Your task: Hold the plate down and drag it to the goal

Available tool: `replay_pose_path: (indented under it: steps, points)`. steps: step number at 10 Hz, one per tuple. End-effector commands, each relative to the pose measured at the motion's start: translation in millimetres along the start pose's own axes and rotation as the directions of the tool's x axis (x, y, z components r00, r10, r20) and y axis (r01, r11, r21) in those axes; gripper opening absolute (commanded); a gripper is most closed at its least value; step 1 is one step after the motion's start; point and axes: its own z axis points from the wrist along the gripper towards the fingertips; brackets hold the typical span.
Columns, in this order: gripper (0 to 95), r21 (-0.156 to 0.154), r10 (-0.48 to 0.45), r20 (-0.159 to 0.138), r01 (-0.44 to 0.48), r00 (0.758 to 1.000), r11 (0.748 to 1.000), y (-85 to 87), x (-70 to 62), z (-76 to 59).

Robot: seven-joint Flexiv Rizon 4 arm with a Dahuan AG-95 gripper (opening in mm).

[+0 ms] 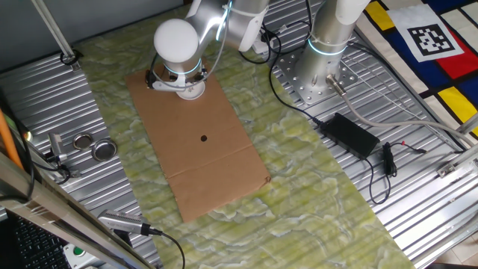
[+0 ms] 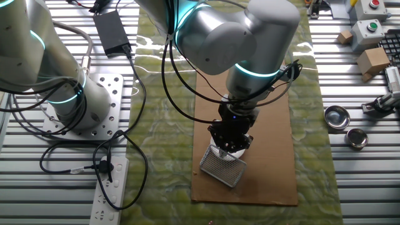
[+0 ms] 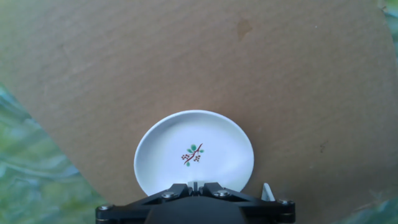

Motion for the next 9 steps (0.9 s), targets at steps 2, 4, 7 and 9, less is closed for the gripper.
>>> replay_pose_path:
  steps: [2, 4, 7, 9]
  points:
    - [0.0, 0.004, -0.007, -0.009, 0.007, 1.000, 1.000, 0.6, 1.4, 0.0]
    - [0.0, 0.010, -0.026, -0.026, 0.026, 0.999, 1.000, 0.7, 3.5, 0.7]
    - [0.0, 0.014, -0.034, -0.036, 0.035, 0.999, 0.999, 0.8, 4.6, 1.2]
    - [0.0, 0.017, -0.038, -0.045, 0.039, 0.998, 0.999, 0.8, 4.6, 1.2]
